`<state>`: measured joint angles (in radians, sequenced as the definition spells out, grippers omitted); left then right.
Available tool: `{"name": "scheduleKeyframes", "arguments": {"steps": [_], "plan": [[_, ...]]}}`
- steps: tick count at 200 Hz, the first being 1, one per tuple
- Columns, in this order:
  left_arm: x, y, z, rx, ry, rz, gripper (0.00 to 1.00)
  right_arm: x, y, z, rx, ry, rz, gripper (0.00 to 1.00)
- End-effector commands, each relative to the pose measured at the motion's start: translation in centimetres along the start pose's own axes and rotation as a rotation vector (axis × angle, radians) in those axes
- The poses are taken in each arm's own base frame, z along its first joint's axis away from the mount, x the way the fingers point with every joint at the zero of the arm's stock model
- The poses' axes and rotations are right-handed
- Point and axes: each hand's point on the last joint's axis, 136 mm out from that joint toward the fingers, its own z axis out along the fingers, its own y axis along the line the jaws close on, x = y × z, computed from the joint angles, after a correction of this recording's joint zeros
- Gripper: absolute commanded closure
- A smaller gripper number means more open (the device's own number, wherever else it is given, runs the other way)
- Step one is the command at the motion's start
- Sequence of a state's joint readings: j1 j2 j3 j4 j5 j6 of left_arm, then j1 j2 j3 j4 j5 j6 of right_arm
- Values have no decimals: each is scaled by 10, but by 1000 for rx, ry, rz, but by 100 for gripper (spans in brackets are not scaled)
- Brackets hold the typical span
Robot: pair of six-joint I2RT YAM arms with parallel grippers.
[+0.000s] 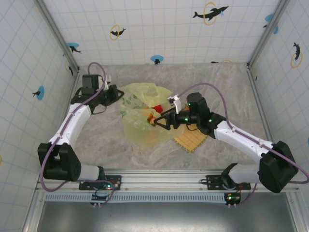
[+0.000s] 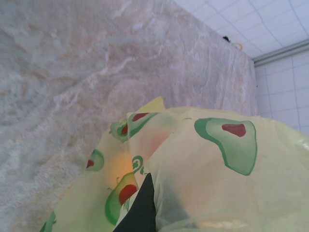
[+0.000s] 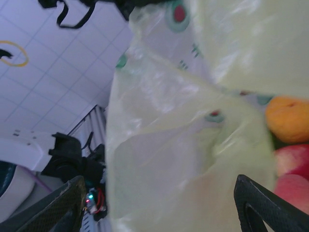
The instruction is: Place the fruits into the plastic bag
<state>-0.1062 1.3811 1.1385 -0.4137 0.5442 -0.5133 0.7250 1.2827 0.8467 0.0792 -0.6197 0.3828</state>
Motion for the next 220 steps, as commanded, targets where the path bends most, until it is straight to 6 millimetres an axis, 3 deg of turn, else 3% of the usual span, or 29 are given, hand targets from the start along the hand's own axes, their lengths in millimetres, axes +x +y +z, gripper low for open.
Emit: {"name": "scheduleKeyframes", "arguments": {"steps": [1,49,85,108,120,136,154,170,220], "plan": [[-17,-6,-14,-28,-44,50,100,-19,26,1,-90,-10,-44,19],[-28,-2,-19,-42,-66,45,100,8,16,-15,-36,128,-6,18],[-26,2,-16,-39,-56,38,100,-13,4,-47,87,33,-24,17],[-22,2,-13,-24,-48,29,100,-27,-36,-80,350,-44,10,17],[-20,4,-13,-23,-48,25,100,-27,-71,-105,596,-64,43,17],[-18,5,-12,-23,-48,24,100,-15,-111,-141,900,-34,58,17],[-17,6,-11,-21,-46,22,100,1,-136,-167,1108,33,36,15],[-16,6,-11,-21,-43,20,100,15,-149,-171,1166,106,4,13],[-14,7,-10,-18,-42,18,100,64,-182,-154,1165,300,-29,5]]}}
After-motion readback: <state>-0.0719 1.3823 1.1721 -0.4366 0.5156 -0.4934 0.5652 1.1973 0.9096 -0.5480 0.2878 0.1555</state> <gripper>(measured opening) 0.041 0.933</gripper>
